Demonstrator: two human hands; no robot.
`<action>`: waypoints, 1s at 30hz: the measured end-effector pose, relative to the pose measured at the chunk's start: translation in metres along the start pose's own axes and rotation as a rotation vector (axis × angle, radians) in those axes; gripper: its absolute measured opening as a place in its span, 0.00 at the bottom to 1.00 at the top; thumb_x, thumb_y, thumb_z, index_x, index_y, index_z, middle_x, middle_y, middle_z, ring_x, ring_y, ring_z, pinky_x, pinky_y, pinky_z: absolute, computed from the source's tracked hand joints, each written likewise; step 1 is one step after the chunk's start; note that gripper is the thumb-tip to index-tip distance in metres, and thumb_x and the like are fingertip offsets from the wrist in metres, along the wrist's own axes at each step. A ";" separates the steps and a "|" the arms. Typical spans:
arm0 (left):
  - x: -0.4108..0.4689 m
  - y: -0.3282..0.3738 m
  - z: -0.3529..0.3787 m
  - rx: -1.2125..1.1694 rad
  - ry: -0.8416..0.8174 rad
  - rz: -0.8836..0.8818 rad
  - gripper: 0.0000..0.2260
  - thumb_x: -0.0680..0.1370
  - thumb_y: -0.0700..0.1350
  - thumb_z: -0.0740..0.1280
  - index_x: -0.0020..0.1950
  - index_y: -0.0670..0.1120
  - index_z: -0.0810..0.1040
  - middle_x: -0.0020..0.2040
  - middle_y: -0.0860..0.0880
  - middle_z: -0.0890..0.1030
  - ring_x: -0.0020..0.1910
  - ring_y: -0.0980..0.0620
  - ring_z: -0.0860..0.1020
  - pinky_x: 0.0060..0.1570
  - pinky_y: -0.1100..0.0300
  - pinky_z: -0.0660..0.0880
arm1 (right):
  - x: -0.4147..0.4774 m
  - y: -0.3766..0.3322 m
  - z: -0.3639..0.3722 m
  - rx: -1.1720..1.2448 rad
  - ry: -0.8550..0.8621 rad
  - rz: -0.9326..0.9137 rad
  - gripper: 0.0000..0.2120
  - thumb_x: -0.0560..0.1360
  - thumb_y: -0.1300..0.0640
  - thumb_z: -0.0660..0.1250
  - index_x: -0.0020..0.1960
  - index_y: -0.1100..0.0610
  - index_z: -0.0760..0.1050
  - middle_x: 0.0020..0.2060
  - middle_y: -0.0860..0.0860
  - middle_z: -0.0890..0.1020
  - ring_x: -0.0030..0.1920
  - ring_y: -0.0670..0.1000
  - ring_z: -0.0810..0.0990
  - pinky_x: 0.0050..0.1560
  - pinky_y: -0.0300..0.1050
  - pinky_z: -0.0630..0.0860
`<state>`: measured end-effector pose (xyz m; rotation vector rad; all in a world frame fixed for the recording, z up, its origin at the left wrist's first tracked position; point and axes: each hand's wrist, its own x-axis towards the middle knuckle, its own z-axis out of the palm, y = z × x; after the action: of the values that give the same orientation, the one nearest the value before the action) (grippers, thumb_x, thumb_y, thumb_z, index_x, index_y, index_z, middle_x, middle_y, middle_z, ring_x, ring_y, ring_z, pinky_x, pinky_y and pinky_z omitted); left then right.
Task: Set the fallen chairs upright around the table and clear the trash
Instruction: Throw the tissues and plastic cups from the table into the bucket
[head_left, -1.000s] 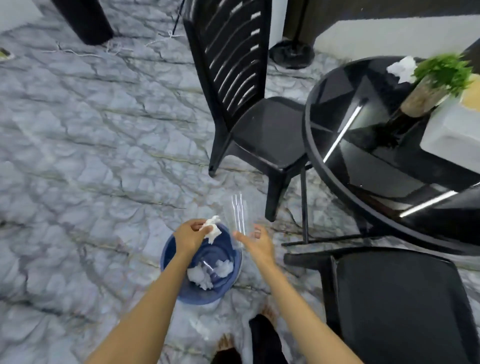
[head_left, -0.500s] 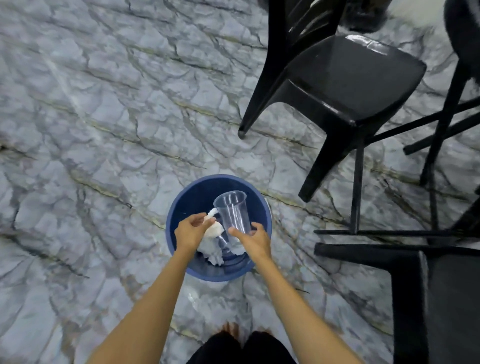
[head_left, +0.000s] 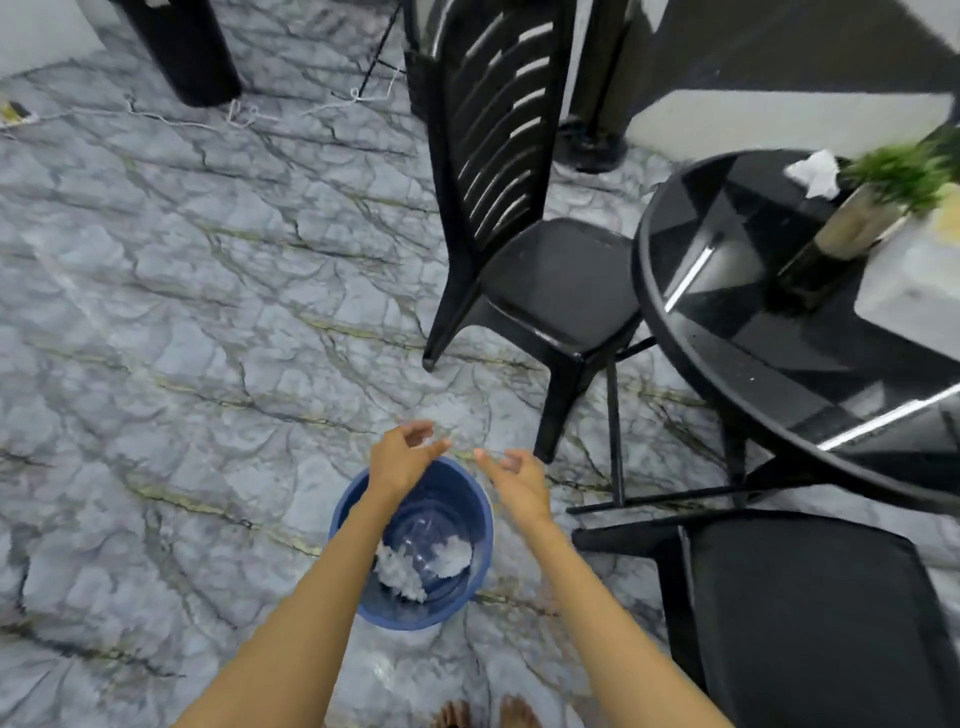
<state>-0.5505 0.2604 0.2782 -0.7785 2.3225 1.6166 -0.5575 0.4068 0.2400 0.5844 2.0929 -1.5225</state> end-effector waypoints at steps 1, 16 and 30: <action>-0.003 0.027 -0.002 0.008 -0.025 0.038 0.20 0.73 0.45 0.71 0.62 0.41 0.76 0.62 0.42 0.78 0.62 0.46 0.75 0.58 0.60 0.70 | -0.008 -0.022 -0.014 0.013 0.020 -0.020 0.32 0.71 0.43 0.70 0.68 0.59 0.67 0.66 0.54 0.72 0.64 0.54 0.73 0.59 0.43 0.70; 0.010 0.334 0.118 0.157 -0.288 0.512 0.20 0.71 0.49 0.72 0.61 0.43 0.77 0.59 0.46 0.80 0.60 0.50 0.77 0.60 0.60 0.70 | -0.032 -0.198 -0.267 0.238 0.384 -0.256 0.27 0.71 0.41 0.69 0.63 0.56 0.72 0.61 0.53 0.76 0.59 0.50 0.74 0.56 0.41 0.69; 0.096 0.455 0.267 0.170 -0.362 0.547 0.15 0.72 0.47 0.71 0.58 0.44 0.79 0.56 0.45 0.81 0.56 0.50 0.78 0.56 0.60 0.71 | 0.051 -0.273 -0.459 0.216 0.429 -0.348 0.21 0.67 0.35 0.68 0.49 0.50 0.77 0.53 0.51 0.81 0.56 0.51 0.79 0.63 0.51 0.74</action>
<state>-0.9049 0.5950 0.5011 0.2001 2.4679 1.5425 -0.8214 0.7699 0.5336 0.7014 2.4663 -1.9792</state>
